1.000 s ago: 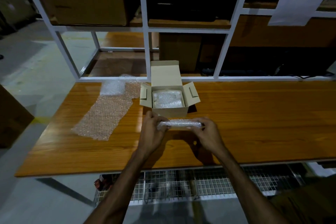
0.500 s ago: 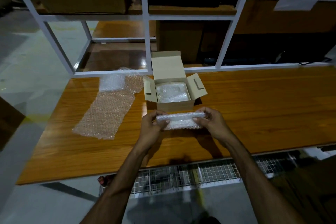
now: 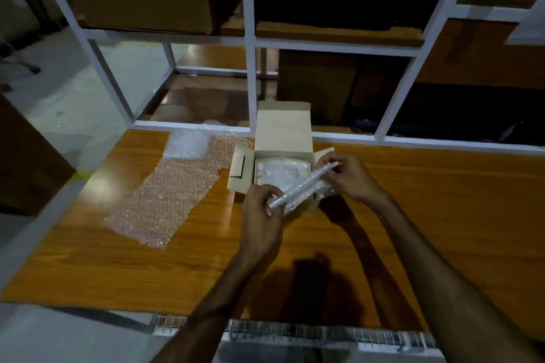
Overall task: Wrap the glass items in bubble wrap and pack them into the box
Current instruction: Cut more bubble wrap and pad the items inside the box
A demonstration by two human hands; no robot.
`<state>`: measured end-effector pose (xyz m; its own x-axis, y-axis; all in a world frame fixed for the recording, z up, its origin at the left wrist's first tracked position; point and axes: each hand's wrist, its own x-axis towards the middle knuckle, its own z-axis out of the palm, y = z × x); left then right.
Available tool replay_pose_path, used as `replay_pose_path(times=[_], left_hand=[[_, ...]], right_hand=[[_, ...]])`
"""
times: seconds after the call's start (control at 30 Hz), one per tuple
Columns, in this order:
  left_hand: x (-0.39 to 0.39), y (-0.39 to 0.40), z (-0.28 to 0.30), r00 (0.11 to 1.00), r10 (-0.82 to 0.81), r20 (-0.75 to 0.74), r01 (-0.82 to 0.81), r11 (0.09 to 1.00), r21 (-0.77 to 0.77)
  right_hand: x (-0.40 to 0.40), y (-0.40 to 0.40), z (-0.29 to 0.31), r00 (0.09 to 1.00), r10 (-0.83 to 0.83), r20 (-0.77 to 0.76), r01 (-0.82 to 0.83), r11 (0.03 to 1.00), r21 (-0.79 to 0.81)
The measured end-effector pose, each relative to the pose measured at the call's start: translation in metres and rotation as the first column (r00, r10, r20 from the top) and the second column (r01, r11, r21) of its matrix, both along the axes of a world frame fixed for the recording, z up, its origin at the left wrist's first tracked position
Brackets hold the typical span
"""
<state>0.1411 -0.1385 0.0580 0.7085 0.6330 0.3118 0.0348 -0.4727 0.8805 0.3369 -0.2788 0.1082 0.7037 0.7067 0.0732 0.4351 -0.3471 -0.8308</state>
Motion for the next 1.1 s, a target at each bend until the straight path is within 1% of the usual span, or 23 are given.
replay_pose_path(times=[0.1, 0.2, 0.27, 0.33, 0.47, 0.53, 0.57, 0.63, 0.73, 0.83, 0.87, 0.93, 0.97, 1.1], left_hand=[[0.024, -0.024, 0.003, 0.999, 0.031, -0.030, -0.029, 0.996, 0.081], [0.048, -0.046, -0.005, 0.991, 0.075, -0.112, -0.059, 0.988, 0.140], [0.062, -0.052, -0.010, 0.990, 0.089, -0.106, -0.072, 0.985, 0.156], [0.071, -0.056, -0.017, 0.995, 0.086, -0.058, -0.075, 0.981, 0.181], [0.082, -0.062, -0.026, 0.979, 0.176, -0.097, -0.145, 0.952, 0.270], [0.087, -0.059, -0.025, 0.971, 0.158, -0.178, -0.104, 0.954, 0.281], [0.090, -0.057, -0.023, 0.958, 0.138, -0.253, -0.057, 0.951, 0.303], [0.094, -0.055, -0.017, 0.899, 0.151, -0.411, 0.020, 0.924, 0.382], [0.096, -0.055, -0.014, 0.817, 0.200, -0.541, 0.124, 0.856, 0.502], [0.095, -0.048, -0.016, 0.778, 0.224, -0.586, 0.179, 0.816, 0.549], [0.094, -0.045, -0.016, 0.766, 0.224, -0.602, 0.186, 0.819, 0.542], [0.092, -0.044, -0.014, 0.754, 0.223, -0.618, 0.190, 0.826, 0.530], [0.091, -0.043, -0.013, 0.754, 0.214, -0.621, 0.187, 0.836, 0.516], [0.094, -0.037, -0.009, 0.768, 0.138, -0.625, 0.131, 0.922, 0.364]], right_hand=[[0.044, 0.028, 0.007, 0.975, 0.137, 0.172, -0.110, 0.981, -0.160], [0.076, 0.046, 0.003, 0.918, 0.267, 0.294, -0.174, 0.935, -0.308], [0.091, 0.056, -0.002, 0.867, 0.347, 0.357, -0.200, 0.899, -0.389], [0.100, 0.065, -0.006, 0.816, 0.434, 0.383, -0.234, 0.853, -0.467], [0.107, 0.074, -0.014, 0.734, 0.561, 0.383, -0.288, 0.767, -0.573], [0.110, 0.074, -0.022, 0.688, 0.604, 0.402, -0.299, 0.741, -0.601], [0.112, 0.074, -0.025, 0.669, 0.615, 0.418, -0.299, 0.737, -0.606], [0.113, 0.074, -0.029, 0.651, 0.622, 0.434, -0.290, 0.733, -0.615], [0.113, 0.073, -0.027, 0.650, 0.648, 0.396, -0.289, 0.694, -0.660], [0.112, 0.070, -0.019, 0.669, 0.689, 0.277, -0.331, 0.610, -0.720], [0.112, 0.069, -0.016, 0.655, 0.718, 0.234, -0.362, 0.570, -0.738], [0.114, 0.065, -0.014, 0.598, 0.781, 0.182, -0.413, 0.495, -0.764], [0.116, 0.063, -0.015, 0.577, 0.799, 0.169, -0.427, 0.471, -0.772], [0.125, 0.062, -0.019, 0.515, 0.845, 0.145, -0.431, 0.401, -0.808]])
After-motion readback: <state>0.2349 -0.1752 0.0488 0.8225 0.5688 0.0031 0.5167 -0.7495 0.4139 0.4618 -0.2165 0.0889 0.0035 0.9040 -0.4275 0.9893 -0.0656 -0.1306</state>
